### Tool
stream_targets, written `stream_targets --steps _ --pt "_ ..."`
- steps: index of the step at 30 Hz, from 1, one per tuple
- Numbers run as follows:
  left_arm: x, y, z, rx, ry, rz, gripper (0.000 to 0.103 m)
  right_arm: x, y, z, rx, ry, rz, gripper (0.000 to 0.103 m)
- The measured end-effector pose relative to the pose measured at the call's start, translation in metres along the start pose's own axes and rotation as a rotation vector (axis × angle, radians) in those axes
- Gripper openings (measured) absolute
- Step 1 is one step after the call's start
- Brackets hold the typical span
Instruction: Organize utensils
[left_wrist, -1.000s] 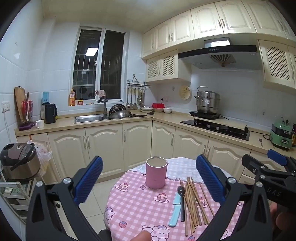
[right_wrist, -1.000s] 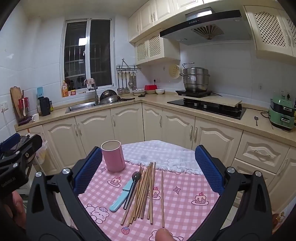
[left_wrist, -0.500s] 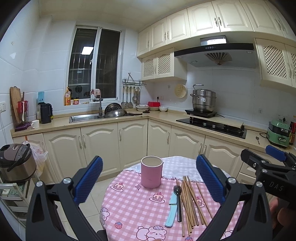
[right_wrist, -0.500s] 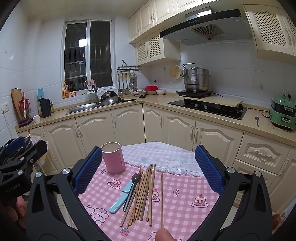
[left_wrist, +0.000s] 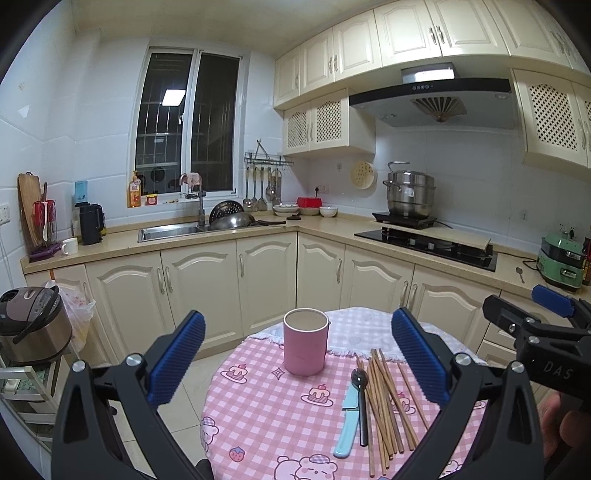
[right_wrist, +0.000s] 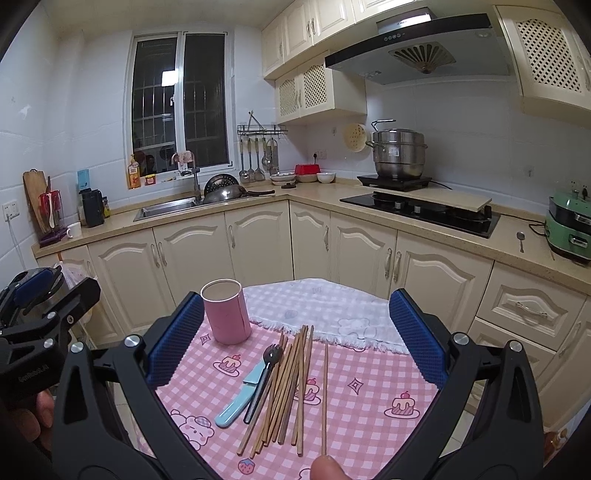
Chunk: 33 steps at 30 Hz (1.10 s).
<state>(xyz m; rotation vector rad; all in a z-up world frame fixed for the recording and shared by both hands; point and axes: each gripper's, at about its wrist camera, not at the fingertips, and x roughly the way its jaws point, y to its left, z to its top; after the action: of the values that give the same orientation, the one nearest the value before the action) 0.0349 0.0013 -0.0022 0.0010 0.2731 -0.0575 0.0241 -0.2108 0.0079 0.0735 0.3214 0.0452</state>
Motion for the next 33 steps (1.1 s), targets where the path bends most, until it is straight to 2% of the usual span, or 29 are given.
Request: stream_targets --steps 6,18,27,33 --pt "0.027 -0.005 -0.008 0.02 0.045 -0.003 0.099 0.023 -0.005 -0.002 -0.008 0.041 0.0 0.098" --pt "0.099 -0.014 -0.03 0.046 0.218 -0.029 0.099 0.076 -0.035 -0.014 0.021 0.188 -0.015 0.098" --pt "0.175 -0.027 -0.074 0.154 0.45 -0.056 0.099 0.128 -0.073 -0.048 0.079 0.422 -0.054 0.098" --pt "0.213 -0.041 -0.109 0.224 0.591 -0.091 0.099 0.154 -0.084 -0.072 0.077 0.533 -0.067 0.098"
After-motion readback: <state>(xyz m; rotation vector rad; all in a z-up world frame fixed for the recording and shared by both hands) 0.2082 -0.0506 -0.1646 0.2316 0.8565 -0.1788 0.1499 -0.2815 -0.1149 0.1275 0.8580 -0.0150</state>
